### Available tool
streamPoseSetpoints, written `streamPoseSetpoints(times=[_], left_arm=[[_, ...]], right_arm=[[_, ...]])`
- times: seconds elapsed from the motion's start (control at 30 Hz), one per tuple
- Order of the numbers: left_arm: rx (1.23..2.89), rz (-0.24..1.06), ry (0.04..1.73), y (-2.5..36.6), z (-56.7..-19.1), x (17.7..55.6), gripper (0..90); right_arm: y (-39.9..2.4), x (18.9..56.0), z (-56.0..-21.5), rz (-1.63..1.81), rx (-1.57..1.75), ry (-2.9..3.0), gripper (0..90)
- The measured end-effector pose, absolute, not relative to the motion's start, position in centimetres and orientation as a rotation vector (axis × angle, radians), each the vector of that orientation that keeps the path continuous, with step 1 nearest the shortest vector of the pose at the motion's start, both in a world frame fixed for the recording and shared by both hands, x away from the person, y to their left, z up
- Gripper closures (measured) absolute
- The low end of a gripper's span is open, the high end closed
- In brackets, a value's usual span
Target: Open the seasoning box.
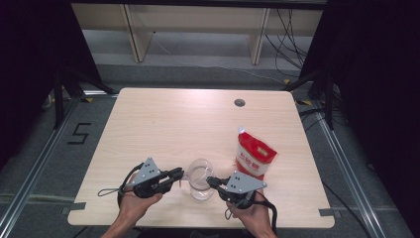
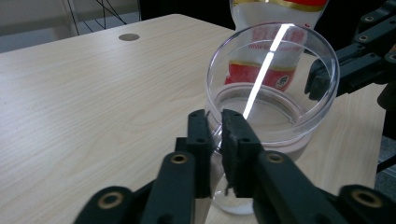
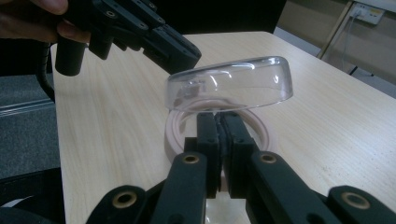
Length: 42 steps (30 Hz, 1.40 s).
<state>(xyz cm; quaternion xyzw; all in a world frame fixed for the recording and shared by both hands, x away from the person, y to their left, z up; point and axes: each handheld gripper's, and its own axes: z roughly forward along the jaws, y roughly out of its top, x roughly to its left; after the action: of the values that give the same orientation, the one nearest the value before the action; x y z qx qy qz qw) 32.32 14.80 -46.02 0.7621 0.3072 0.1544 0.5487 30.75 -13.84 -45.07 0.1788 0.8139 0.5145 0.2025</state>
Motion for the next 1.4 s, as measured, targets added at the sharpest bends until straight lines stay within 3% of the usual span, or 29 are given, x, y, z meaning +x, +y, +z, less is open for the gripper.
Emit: streamPoseSetpoints(times=[0.33, 0.57, 1.4], left_arm=[[1.887, 0.321, 0.708, 16.7, -47.5, 31.7, 46.4], [1.914, 0.309, 0.733, 17.3, -48.4, 31.2, 32.4], [1.957, 0.293, 0.774, 16.7, -49.4, 31.0, 18.7]], right_arm=[[-13.6, 30.7, -44.8, 1.434, 0.487, 2.262, 86.1], [-13.1, 30.7, -44.6, 1.451, 0.487, 2.241, 85.1], [-11.5, 30.5, -44.0, 1.480, 0.457, 2.229, 83.9]])
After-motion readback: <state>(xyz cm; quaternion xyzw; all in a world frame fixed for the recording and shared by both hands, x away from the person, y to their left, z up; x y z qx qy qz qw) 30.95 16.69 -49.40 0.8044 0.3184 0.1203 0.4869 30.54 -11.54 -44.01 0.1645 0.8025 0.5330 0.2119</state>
